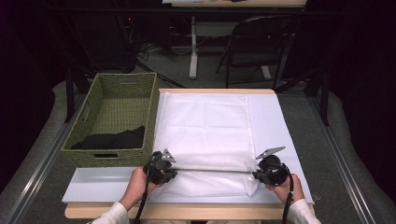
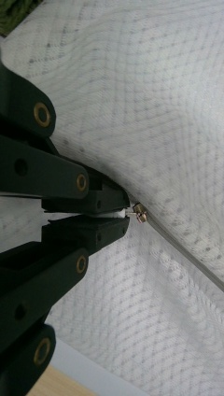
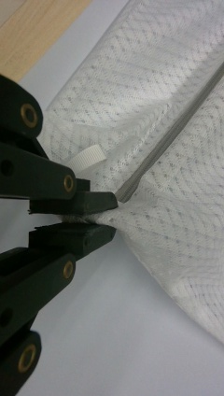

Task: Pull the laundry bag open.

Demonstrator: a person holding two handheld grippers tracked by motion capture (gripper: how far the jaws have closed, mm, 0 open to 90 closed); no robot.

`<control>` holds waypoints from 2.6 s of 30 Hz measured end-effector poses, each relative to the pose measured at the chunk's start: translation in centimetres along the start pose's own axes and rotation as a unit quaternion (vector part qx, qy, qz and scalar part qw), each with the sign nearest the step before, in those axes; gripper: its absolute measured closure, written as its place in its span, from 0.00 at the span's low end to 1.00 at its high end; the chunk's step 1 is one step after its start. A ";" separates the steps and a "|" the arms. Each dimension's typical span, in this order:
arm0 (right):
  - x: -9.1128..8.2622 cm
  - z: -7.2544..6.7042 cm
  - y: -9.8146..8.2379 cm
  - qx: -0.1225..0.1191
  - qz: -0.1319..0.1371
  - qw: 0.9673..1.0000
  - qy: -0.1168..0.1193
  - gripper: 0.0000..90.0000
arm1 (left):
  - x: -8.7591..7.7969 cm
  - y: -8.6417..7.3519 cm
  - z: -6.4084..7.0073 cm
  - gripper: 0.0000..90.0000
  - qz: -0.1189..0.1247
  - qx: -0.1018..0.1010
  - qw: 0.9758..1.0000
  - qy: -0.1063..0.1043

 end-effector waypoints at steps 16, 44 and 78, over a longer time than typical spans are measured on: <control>0.0 0.1 -0.1 0.001 -0.002 1.000 0.000 0.94 | -1.3 -2.2 -1.2 0.96 -0.004 -0.026 1.000 0.009; 0.0 0.4 -0.1 0.002 -0.001 1.000 -0.007 0.94 | -3.4 -5.3 -3.0 0.96 -0.023 -0.058 0.998 0.030; -0.5 0.4 -0.2 -0.008 0.005 1.000 0.013 0.82 | -3.9 -5.9 -1.7 0.77 -0.046 -0.049 0.997 0.024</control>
Point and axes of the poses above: each handheld gripper's, and its own axes: x roughly forward along the jaws, y roughly out of its top, z roughly to its right, the point moved 7 cm from there along x, roughly forward along the jaws, and after that the axes turned 8 degrees about x, right-handed, at the moved point
